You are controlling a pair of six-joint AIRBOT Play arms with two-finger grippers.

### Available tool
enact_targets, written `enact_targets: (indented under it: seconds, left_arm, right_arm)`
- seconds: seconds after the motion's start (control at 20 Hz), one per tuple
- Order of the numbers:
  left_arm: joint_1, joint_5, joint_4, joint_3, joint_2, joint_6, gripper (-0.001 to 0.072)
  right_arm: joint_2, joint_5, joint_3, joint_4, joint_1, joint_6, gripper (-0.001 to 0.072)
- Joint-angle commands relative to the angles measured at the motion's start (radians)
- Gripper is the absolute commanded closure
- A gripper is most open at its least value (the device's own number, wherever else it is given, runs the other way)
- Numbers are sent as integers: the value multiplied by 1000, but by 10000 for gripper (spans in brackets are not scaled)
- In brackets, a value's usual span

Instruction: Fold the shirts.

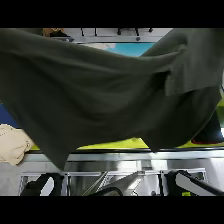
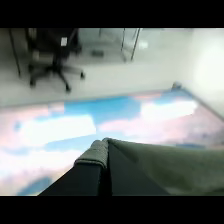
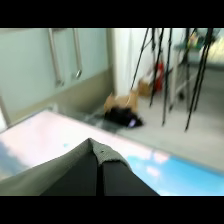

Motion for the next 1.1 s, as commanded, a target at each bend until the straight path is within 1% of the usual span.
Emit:
enact_targets:
  seconds: [0.0, 0.05, 0.15, 0.2, 0.35, 0.5, 0.6, 0.7, 0.75, 0.85, 0.95, 1.05]
  left_arm:
    - [-38, 31, 31, -206, -171, 57, 693]
    - [-56, 58, 31, -228, -263, 90, 694]
    - [-85, 93, 32, -218, -467, 121, 693]
    - [-94, 99, 32, -190, -579, 125, 693]
    - [-95, 76, 32, -40, -885, 124, 693]
    - [-85, 48, 32, 161, -1099, 87, 694]
    - [-80, 40, 34, 282, -1176, 70, 694]
    - [-80, 33, 55, 365, -1213, 59, 695]
    - [-80, 32, 104, 404, -1223, 21, 695]
    - [-80, 33, 193, 422, -1217, -18, 695]
    - [-81, 34, 214, 384, -1206, -17, 694]
    - [-95, 32, 218, 351, -1209, -12, 694]
  right_arm:
    - [-217, 57, -72, -60, 50, 38, 694]
    - [-286, 35, -106, -100, 82, 31, 694]
    - [-451, -26, -143, -202, 129, 31, 694]
    - [-536, -53, -143, -226, 143, 31, 694]
    - [-759, -168, -142, -206, 146, 35, 694]
    - [-862, -306, -122, -194, 145, 34, 694]
    - [-892, -366, -82, -194, 136, 34, 695]
    - [-902, -371, -36, -196, 119, 31, 695]
    - [-901, -367, -19, -199, 108, 31, 695]
    - [-900, -314, 13, -198, 89, 32, 695]
    - [-895, -237, 18, -204, 79, 31, 695]
    - [-895, -170, 18, -292, 82, 36, 695]
